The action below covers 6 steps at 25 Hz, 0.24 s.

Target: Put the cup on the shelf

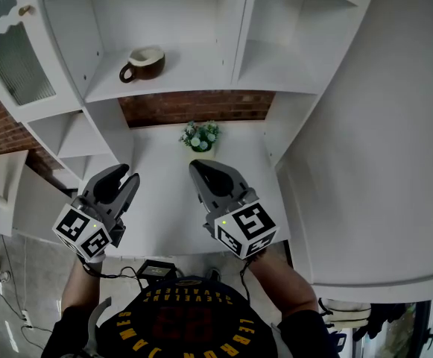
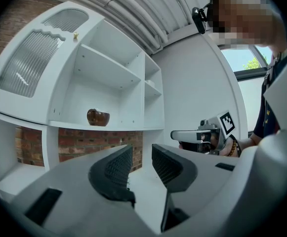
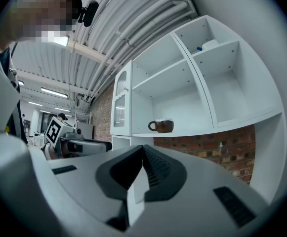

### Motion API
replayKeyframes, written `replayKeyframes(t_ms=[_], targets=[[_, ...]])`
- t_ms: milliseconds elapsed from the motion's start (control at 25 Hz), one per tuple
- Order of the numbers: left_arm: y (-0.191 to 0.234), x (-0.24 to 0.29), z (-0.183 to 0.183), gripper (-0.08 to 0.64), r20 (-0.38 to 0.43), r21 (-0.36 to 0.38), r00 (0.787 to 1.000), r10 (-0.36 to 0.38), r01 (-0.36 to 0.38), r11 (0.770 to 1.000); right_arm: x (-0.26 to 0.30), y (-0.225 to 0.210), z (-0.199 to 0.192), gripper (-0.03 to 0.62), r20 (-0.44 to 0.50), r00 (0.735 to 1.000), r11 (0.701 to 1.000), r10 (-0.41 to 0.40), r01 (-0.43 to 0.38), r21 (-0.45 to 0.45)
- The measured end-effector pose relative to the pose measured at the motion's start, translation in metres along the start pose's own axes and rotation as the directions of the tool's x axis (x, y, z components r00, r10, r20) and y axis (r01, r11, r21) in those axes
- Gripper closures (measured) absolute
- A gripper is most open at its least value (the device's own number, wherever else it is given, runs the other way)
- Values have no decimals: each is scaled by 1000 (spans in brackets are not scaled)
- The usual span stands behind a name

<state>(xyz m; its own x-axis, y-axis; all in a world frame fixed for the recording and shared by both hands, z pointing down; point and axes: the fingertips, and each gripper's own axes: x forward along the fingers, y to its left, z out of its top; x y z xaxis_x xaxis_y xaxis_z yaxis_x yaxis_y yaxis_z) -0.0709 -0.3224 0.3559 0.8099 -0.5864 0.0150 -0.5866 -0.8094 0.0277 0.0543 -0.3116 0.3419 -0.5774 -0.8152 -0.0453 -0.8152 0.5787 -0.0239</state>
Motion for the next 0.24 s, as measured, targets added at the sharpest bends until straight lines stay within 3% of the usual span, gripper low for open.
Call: replayKeyframes(t_ms=[240], targets=[[4, -2, 0, 434, -2, -1, 1000, -8, 8, 1000, 2, 2, -2, 586, -7, 1000, 1000, -8, 8, 9]])
